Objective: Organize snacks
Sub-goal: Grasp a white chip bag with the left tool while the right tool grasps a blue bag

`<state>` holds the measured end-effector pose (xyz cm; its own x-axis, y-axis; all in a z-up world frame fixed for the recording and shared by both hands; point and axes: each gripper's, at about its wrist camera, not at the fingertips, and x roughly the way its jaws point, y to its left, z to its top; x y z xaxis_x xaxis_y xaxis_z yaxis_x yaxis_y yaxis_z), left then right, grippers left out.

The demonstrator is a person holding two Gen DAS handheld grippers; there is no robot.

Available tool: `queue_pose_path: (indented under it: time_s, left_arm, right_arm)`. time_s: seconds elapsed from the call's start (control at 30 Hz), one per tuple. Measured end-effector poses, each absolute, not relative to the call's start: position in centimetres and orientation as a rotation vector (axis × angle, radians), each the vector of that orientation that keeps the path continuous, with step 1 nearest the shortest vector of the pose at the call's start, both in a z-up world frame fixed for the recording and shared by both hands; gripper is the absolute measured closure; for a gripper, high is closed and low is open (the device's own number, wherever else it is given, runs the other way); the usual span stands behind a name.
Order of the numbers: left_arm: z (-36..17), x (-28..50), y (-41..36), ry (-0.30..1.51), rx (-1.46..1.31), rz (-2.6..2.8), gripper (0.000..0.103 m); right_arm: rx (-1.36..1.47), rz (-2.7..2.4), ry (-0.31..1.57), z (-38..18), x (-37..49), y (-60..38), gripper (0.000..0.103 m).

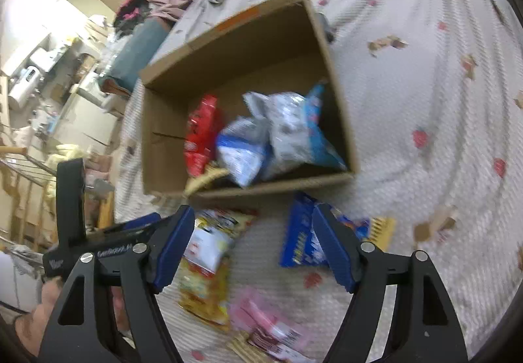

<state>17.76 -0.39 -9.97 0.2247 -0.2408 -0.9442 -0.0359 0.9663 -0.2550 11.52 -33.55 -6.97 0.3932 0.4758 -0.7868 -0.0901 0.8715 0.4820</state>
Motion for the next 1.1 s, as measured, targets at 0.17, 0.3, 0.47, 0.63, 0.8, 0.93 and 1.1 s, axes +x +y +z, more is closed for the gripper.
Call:
queue_pose_path:
  time_s: [0.17,0.3,0.47,0.63,0.8,0.93,1.1]
  left_arm:
    - [-12.4,18.1,-2.2,1.393,-0.169,-0.158,0.016]
    - [-13.3,18.1,-3.7,1.436,-0.158,-0.196,0.016]
    - [-14.1,18.0,-5.2,1.461,-0.101,-0.224,0.016]
    - [-13.2,18.0,-6.0,1.421,-0.077,-0.232,0.034]
    - [-12.2,17.7,-6.0,1.411,-0.065,-0.241,0.048]
    - [-10.8,17.2,-5.8,1.401,-0.059,-0.262,0.055]
    - [-8.2,16.3,-3.7,1.377,-0.062,-0.276,0.057]
  right_arm:
    - [0.386,0.292,1.139,-8.1,11.1,-35.4,0.020]
    - [0.418,0.200,1.172,-9.6,11.3,-37.6,0.020]
    - [0.472,0.111,1.252,-11.9,11.7,-39.4,0.012]
    - [0.529,0.058,1.347,-14.7,12.8,-39.9,0.005]
    - [0.544,0.082,1.400,-16.6,13.9,-39.1,0.004]
    - [0.535,0.101,1.413,-16.9,14.5,-38.2,0.004]
    - [0.438,0.112,1.454,-17.6,15.7,-35.9,0.003]
